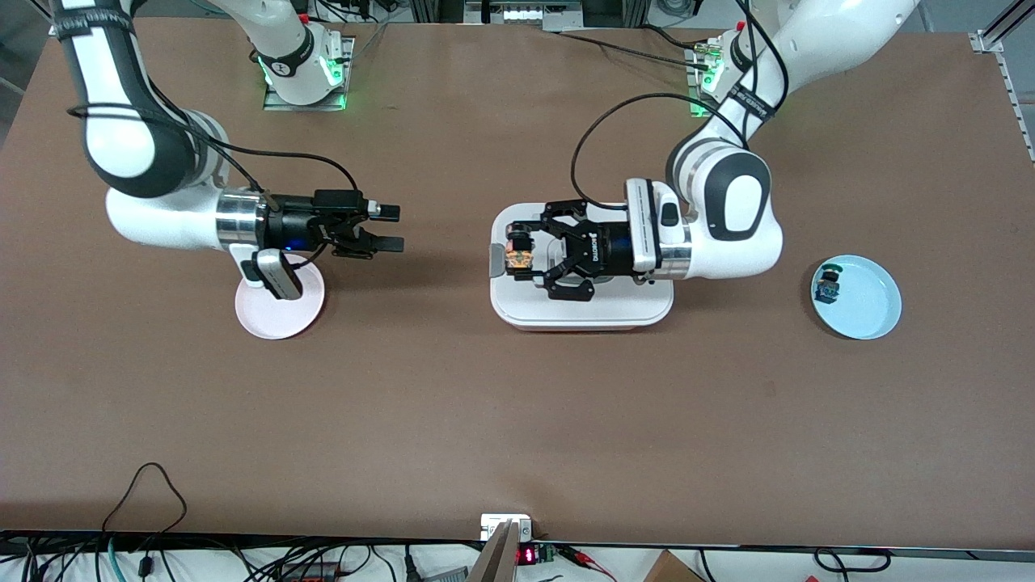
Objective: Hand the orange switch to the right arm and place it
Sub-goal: 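Grasp the orange switch with the right gripper from the left gripper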
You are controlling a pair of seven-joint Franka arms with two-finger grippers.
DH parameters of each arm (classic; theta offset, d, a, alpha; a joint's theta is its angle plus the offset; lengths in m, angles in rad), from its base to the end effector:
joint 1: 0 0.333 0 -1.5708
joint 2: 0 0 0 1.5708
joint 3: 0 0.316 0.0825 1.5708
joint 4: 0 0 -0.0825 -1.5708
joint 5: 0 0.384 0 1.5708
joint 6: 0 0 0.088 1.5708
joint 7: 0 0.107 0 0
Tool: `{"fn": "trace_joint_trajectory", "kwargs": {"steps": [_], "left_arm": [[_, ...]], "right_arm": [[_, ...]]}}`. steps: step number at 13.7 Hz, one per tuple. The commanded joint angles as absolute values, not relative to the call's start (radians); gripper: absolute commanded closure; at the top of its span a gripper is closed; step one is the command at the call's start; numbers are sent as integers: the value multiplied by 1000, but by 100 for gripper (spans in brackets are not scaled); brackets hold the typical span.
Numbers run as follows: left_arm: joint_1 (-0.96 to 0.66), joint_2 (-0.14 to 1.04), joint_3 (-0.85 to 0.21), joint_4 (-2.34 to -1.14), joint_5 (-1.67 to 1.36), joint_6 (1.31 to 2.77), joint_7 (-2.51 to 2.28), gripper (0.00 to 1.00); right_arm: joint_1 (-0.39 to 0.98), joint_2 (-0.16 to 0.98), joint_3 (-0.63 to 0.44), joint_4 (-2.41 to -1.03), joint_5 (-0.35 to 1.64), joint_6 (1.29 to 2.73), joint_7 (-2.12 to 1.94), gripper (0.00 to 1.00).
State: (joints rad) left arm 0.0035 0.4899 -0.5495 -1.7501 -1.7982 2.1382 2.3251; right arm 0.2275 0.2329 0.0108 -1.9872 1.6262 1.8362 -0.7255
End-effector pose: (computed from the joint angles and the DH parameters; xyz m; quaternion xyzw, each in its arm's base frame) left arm 0.5863 -0.3503 0.3777 0.5096 -0.4604 0.5345 0.4926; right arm 0.5658 0.2195 0.3904 -0.7457 -0.0281 -0.0299 0.6651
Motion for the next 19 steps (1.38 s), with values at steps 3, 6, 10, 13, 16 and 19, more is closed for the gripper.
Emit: {"fn": "trace_joint_trajectory", "kwargs": {"steps": [3, 6, 10, 13, 16, 19], "left_arm": [[6, 460, -571, -1779, -1848, 2180, 2370, 100], [-8, 462, -574, -1779, -1861, 2195, 2370, 100], [-17, 465, -574, -1779, -1884, 2195, 2370, 100], [-23, 466, -574, -1779, -1884, 2195, 2368, 100], [-23, 466, -574, -1779, -1884, 2195, 2368, 100], [-23, 466, -574, -1778, -1884, 2195, 2362, 100]], "right_arm": [[334, 242, 6, -2003, 1821, 1899, -792, 0], [373, 262, 6, -1982, 1897, 1922, -790, 0], [425, 294, 6, -1913, 1936, 2015, -781, 3], [445, 308, 8, -1890, 1939, 2042, -779, 11], [457, 324, 8, -1872, 1940, 2055, -779, 25], [466, 324, 8, -1853, 1940, 2083, -778, 35]]}}
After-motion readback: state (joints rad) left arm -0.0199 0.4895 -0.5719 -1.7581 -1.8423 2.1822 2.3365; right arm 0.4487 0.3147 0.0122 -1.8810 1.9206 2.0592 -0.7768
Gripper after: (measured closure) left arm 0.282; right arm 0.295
